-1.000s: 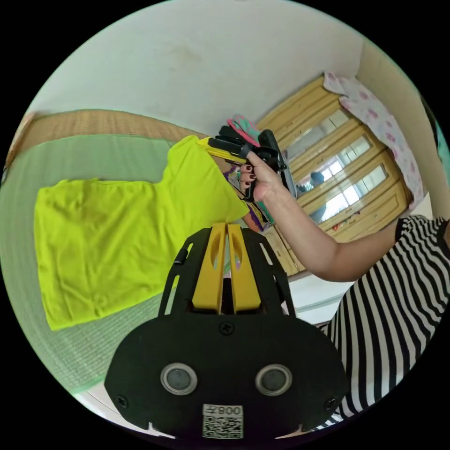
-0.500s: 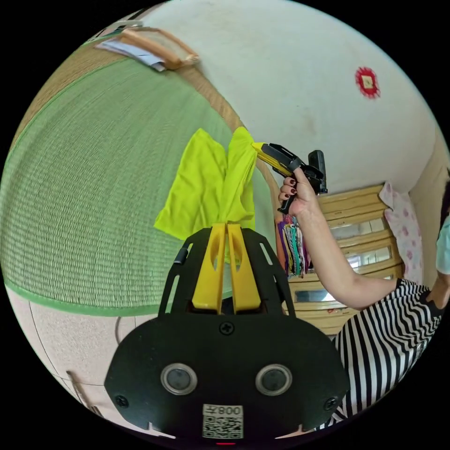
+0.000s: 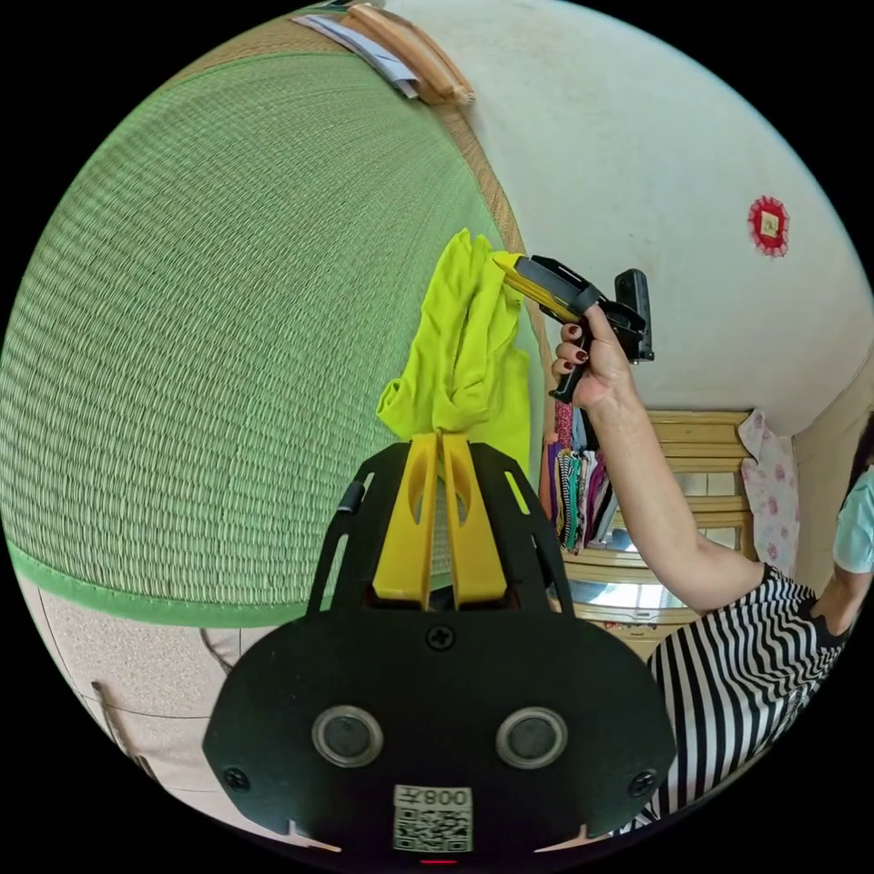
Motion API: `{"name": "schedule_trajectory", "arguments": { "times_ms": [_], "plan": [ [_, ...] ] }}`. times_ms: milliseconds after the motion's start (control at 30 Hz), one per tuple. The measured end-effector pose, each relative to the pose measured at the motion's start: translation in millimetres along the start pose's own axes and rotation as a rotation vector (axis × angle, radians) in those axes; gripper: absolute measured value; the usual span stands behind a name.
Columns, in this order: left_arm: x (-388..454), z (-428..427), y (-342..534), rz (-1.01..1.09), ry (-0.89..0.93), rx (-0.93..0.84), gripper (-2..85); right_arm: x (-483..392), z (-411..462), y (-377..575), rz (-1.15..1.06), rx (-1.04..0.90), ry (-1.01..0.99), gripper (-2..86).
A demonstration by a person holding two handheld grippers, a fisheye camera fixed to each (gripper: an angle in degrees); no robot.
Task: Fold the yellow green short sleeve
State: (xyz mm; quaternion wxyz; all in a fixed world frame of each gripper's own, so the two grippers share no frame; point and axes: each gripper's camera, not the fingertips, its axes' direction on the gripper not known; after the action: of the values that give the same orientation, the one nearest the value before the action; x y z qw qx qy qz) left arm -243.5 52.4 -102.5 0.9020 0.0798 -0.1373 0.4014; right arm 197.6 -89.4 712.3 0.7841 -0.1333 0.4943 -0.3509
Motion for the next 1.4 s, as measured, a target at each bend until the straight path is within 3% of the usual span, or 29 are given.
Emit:
{"name": "schedule_trajectory", "arguments": {
  "times_ms": [400, 633, 833, 900, 1167, 1400],
  "plan": [
    [0.6, -68.2, 2.3, -0.002, 0.002, 0.051, 0.3, -20.5, 12.2, 49.9, -0.163, 0.079, -0.028, 2.4],
    [39.8, -78.7, -16.1, 0.154, -0.066, 0.048, 0.5, -42.8, 73.8, 162.0, -0.205, -0.094, -0.038, 1.4],
    [46.2, -61.7, -25.9, 0.151, -0.209, -0.021, 0.6, -41.8, 126.4, 224.9, -0.155, -0.225, 0.041, 1.9],
    [52.8, -64.9, -23.3, 0.172, -0.195, -0.008, 0.8, -44.9, 119.8, 239.0, -0.150, -0.186, 0.049, 3.3],
    [80.2, -62.2, -16.4, 0.252, -0.231, 0.003, 2.2, -102.5, 137.8, 301.5, -0.295, -0.126, 0.421, 7.5],
    [91.7, -32.2, -16.7, 0.270, -0.358, -0.067, 1.0, -124.0, 189.6, 326.8, -0.373, -0.157, 0.621, 2.4]
  ]
}}
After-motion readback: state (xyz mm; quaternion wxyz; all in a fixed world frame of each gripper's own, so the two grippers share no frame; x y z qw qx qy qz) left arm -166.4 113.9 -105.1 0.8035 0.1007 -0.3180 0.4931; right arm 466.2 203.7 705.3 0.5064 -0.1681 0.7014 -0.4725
